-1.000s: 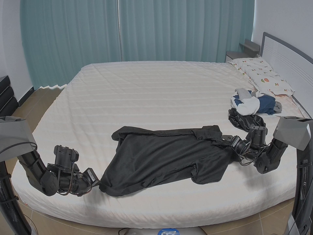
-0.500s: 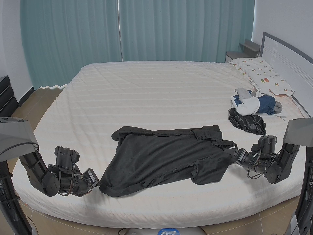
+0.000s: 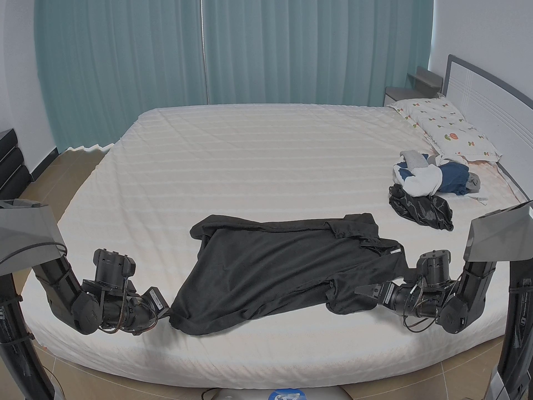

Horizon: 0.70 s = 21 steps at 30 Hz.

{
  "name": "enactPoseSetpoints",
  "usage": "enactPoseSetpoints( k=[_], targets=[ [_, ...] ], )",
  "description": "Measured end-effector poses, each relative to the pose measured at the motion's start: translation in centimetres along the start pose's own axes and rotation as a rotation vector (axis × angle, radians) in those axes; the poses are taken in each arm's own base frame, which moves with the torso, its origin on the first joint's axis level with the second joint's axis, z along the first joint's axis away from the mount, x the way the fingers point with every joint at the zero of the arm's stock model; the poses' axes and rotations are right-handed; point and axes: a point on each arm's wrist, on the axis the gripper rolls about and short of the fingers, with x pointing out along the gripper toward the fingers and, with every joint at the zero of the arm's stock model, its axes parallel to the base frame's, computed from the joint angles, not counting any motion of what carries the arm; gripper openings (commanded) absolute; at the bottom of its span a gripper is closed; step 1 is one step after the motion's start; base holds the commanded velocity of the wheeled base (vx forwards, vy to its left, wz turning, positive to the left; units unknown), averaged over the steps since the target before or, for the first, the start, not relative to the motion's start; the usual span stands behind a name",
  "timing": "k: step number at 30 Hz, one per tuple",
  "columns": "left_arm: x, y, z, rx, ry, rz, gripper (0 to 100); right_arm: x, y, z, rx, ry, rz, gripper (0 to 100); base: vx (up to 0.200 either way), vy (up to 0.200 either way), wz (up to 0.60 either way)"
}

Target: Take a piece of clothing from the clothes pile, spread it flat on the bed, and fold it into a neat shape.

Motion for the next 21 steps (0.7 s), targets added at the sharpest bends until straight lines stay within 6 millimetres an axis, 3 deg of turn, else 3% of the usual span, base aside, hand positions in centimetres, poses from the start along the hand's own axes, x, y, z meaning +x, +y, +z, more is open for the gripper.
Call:
enactPoseSetpoints(
  k=[8,9,17,21],
  targets=[
    [0.0,0.0,0.0,0.001,0.0,0.0,0,0.6,-0.1,-0.7,-0.015,0.025,-0.005,100,0.0,0.0,0.0],
    [0.0,0.0,0.0,0.001,0.0,0.0,0,0.7,0.0,-0.7,-0.017,0.027,-0.004,0,0.0,0.0,0.0],
    [0.0,0.0,0.0,0.0,0.0,0.0,0,2.4,0.0,-1.3,-0.065,-0.028,-0.093,0,0.0,0.0,0.0],
    [0.0,0.0,0.0,0.001,0.0,0.0,0,2.1,-0.4,-1.7,-0.08,-0.014,-0.115,0,0.0,0.0,0.0]
  ],
)
